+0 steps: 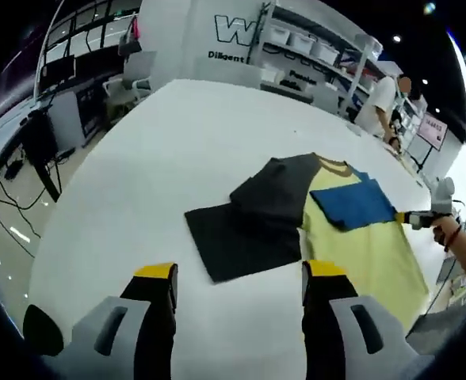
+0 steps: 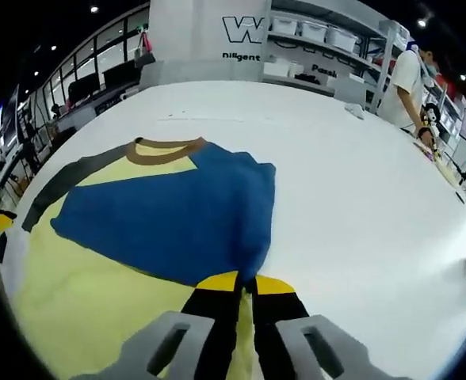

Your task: Fold the garment on the visible template until the final outline fits inside the template.

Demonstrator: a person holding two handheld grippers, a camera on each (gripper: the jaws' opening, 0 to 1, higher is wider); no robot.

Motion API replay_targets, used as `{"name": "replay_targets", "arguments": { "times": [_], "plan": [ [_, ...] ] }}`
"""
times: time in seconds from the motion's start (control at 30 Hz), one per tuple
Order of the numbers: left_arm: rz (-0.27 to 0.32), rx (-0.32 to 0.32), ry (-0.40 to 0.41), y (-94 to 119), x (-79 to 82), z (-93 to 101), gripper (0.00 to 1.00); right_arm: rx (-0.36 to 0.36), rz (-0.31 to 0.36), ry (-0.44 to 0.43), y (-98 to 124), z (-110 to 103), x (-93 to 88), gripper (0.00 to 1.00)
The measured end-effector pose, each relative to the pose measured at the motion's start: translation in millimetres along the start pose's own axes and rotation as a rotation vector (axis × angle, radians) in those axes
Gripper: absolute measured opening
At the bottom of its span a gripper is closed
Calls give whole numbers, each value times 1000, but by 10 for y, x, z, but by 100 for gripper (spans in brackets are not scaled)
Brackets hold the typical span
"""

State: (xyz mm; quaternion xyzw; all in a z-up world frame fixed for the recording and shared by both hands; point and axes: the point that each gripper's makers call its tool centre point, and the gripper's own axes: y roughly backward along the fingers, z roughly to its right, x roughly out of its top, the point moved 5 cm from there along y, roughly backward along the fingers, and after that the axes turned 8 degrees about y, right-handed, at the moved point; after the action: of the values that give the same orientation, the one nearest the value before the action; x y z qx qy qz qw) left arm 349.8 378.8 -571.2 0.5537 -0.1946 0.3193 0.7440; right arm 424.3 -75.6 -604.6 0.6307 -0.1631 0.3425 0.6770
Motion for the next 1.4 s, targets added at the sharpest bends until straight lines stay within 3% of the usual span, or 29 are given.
{"name": "replay_targets", "arguments": {
  "times": [0.1, 0.37, 0.6, 0.73, 0.9, 1.07, 1.4],
  "plan": [
    [-17, 26, 17, -59, -49, -47, 60, 0, 5, 4, 5, -3, -2, 0],
    [-28, 38, 103, -148, -95, -44, 48, -3, 19, -12, 0, -1, -8, 0],
    [-28, 40, 119, -192, -55, -12, 38, -3, 37, -16, -2, 3, -19, 0],
    [-49, 89, 45, -227, -23, -53, 30, 1, 52, -22, 6, 1, -25, 0],
    [-53, 104, 23, -237, -18, -15, 27, 0, 59, -24, 2, 2, -25, 0],
    [-89, 160, -10, -225, -48, -73, 8, -1, 72, -26, 1, 3, -33, 0],
    [-85, 134, -19, -265, -50, -64, 0, -7, 100, -35, 4, -2, -43, 0]
  ]
}}
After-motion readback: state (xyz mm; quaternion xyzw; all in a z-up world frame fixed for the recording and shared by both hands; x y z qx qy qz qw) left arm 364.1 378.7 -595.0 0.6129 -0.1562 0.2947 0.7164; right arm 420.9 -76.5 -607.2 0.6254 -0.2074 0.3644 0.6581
